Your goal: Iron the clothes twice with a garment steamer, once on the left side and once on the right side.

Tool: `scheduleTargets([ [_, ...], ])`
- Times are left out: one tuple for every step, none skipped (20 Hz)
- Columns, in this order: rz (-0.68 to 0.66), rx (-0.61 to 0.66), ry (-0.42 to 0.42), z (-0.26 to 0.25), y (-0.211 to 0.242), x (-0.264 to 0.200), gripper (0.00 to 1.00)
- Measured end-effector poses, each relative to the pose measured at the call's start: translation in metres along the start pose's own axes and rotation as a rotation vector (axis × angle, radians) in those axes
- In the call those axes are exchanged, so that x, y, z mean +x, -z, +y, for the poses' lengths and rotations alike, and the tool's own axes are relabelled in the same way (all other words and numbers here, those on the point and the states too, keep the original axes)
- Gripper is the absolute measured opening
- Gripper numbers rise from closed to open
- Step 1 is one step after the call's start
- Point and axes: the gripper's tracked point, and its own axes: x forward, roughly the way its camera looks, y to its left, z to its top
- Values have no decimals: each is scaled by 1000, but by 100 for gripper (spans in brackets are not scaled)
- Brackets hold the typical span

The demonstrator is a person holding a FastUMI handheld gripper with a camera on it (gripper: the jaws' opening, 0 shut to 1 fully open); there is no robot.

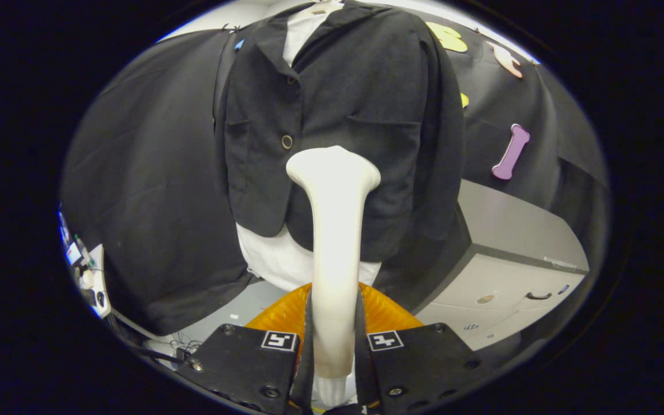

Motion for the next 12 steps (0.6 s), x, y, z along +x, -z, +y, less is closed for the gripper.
scheduleTargets([
  [10, 0, -2, 0, 5, 1, 31],
  [19, 0, -4, 0, 8, 3, 31],
  [28, 2, -6, 0, 11, 5, 31],
  [37, 5, -9, 1, 15, 6, 31],
  [46, 7, -14, 1, 16, 6, 31],
  [53, 10, -16, 1, 19, 6, 31],
  [55, 12, -18, 1, 20, 6, 31],
  [56, 16, -19, 1, 20, 6, 31],
  [54, 22, -21, 2, 18, 5, 31],
  [51, 29, -22, 1, 16, 4, 31],
  [45, 37, -22, 1, 13, 2, 31],
  [35, 46, -23, 1, 8, -1, 31],
])
